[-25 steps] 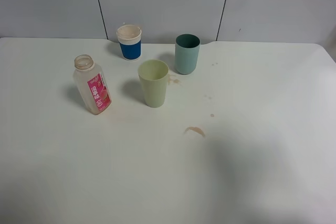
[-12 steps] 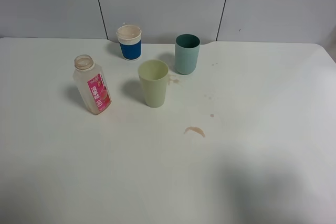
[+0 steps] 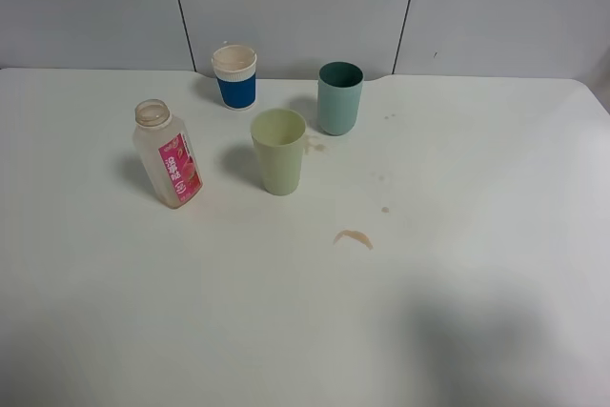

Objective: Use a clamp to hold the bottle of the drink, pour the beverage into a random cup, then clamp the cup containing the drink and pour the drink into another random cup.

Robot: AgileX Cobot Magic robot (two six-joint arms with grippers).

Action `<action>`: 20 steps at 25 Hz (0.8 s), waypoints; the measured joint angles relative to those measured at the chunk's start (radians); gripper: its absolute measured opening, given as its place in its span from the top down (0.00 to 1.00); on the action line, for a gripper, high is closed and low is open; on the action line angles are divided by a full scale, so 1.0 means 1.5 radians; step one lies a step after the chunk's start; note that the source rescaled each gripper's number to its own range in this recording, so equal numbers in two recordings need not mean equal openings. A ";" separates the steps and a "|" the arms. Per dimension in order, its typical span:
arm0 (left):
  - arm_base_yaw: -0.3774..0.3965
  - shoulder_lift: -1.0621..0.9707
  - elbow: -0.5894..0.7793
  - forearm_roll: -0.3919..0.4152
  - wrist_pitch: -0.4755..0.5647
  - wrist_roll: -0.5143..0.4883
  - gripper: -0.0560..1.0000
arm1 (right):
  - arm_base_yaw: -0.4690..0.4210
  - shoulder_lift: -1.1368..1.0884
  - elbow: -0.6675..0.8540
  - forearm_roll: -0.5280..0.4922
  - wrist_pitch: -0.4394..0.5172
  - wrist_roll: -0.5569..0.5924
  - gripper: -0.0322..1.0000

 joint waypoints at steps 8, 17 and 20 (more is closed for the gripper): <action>0.000 0.000 0.000 0.000 0.000 0.000 0.00 | 0.000 0.000 0.001 0.000 0.000 0.000 0.00; 0.000 0.000 0.000 0.000 0.000 0.000 0.00 | 0.000 0.000 0.001 0.000 0.000 0.000 0.00; 0.000 0.000 0.000 0.000 0.000 0.000 0.00 | 0.000 0.000 0.001 0.000 0.000 0.000 0.00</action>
